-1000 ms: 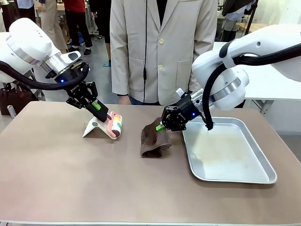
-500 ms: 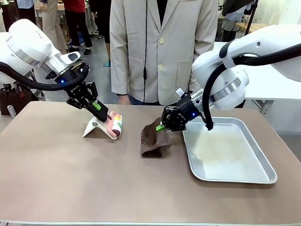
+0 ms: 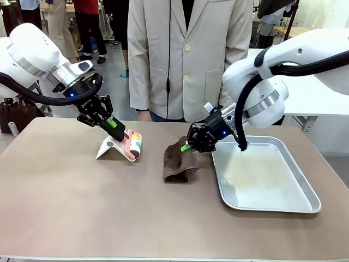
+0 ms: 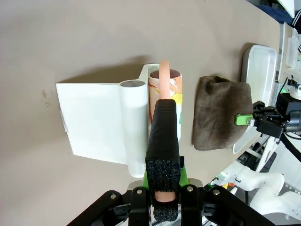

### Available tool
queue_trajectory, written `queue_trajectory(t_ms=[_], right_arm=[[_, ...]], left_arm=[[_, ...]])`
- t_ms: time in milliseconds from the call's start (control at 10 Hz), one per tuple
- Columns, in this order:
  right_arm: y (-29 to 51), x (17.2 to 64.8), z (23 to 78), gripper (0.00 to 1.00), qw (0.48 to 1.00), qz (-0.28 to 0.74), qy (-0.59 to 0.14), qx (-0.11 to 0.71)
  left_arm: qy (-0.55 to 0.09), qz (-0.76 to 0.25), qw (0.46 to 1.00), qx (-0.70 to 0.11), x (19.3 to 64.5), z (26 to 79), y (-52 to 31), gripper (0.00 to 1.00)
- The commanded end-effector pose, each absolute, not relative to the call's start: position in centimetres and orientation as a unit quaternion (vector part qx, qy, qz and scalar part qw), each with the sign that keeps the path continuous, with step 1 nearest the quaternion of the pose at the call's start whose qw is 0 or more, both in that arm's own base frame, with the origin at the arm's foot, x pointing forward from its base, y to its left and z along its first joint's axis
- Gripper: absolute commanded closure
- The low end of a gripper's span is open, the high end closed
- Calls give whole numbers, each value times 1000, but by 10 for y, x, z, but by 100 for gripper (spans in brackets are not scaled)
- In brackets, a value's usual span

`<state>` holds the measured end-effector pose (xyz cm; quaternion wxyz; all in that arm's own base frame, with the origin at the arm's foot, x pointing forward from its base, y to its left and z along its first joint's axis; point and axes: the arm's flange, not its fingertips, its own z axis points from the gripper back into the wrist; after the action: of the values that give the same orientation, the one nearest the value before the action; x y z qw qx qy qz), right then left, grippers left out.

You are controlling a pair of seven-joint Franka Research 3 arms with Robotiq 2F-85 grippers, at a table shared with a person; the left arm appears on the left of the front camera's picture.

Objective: Clean the surface of the table.
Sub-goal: Return the Lint Roller and towel to their original positions.

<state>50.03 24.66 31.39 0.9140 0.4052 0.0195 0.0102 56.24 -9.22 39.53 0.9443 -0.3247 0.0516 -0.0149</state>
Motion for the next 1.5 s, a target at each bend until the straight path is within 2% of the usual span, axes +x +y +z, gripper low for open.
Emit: queue_trajectory(t_ms=[0, 1300, 1400], right_arm=[[247, 498, 315, 93, 915, 7, 28, 403], [253, 508, 314, 93, 935, 3, 49, 350], [254, 509, 315, 78, 935, 2, 50, 350]], left_arm=[[56, -16, 939, -339, 563, 385, -88, 78], [57, -11, 928, -369, 564, 366, -72, 78], [59, -10, 928, -369, 564, 366, -71, 78]])
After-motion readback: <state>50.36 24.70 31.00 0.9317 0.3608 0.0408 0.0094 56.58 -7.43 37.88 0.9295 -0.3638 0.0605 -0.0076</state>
